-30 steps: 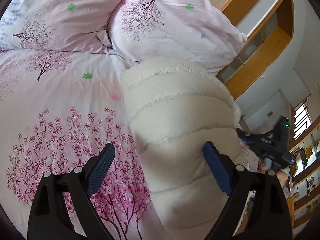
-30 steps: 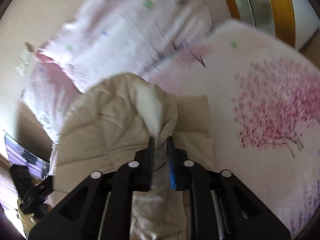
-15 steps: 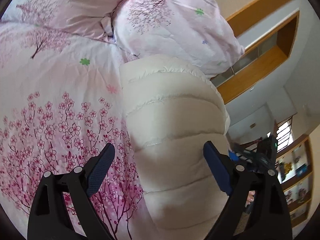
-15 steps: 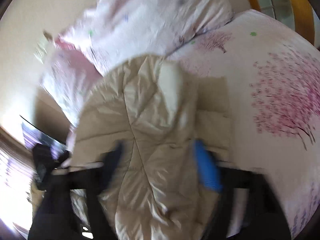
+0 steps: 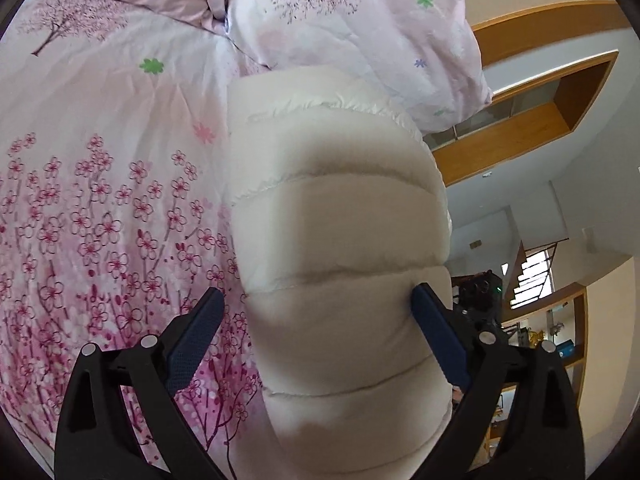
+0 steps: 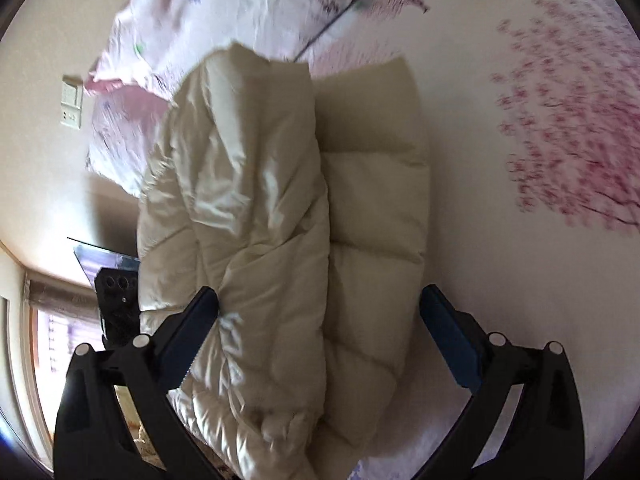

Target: Fold large clothes

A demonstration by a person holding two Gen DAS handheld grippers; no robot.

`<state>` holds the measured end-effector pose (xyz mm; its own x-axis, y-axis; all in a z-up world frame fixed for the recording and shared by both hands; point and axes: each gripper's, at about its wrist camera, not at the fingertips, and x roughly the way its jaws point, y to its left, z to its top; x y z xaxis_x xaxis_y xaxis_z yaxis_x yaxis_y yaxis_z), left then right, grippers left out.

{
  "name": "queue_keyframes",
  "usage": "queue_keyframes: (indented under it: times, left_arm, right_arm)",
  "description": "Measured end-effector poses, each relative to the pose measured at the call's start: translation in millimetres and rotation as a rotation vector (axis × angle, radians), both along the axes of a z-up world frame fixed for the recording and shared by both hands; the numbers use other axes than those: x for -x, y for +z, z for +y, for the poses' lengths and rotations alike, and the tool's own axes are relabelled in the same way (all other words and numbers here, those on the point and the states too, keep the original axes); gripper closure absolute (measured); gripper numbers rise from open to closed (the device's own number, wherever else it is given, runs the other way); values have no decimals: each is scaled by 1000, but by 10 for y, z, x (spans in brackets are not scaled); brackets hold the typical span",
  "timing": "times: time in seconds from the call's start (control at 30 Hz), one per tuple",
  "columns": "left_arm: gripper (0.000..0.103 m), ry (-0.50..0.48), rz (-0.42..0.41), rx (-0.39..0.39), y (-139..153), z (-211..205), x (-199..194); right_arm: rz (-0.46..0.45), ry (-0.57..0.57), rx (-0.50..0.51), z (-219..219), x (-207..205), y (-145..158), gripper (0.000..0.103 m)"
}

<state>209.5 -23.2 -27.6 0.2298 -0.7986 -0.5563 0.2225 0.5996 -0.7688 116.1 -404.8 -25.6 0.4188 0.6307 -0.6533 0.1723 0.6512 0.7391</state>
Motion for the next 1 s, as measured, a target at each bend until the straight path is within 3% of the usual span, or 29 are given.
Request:
queue_keyframes:
  times: [0.33, 0.5, 0.57, 0.67, 0.73, 0.8, 0.9, 1.0]
  left_arm:
    - [6, -63, 54, 41, -89, -128, -140]
    - [6, -65, 66, 61, -138, -58, -160]
    - [6, -72, 70, 68, -165, -46, -147]
    - [8, -81, 78, 82, -210, -71, -139]
    - [15, -86, 65, 87, -198, -100, -120]
    - [26, -92, 36, 88, -151, -101, -94]
    - [45, -104, -5, 111, -45, -60, -67]
    - [52, -111, -60, 125, 101, -23, -43]
  right_arm:
    - [3, 226, -52, 472, -508, -24, 2]
    - [-16, 271, -94, 557, -624, -54, 3]
    - [-34, 281, -105, 587, -631, -61, 9]
    - [-39, 291, -185, 592, -599, -132, 34]
    - [-58, 300, -248, 623, -575, -164, 53]
    - [-91, 296, -257, 639, -526, -113, 63]
    - [-117, 285, -262, 663, -483, -43, 71]
    - [-137, 283, -258, 700, -475, 49, 75]
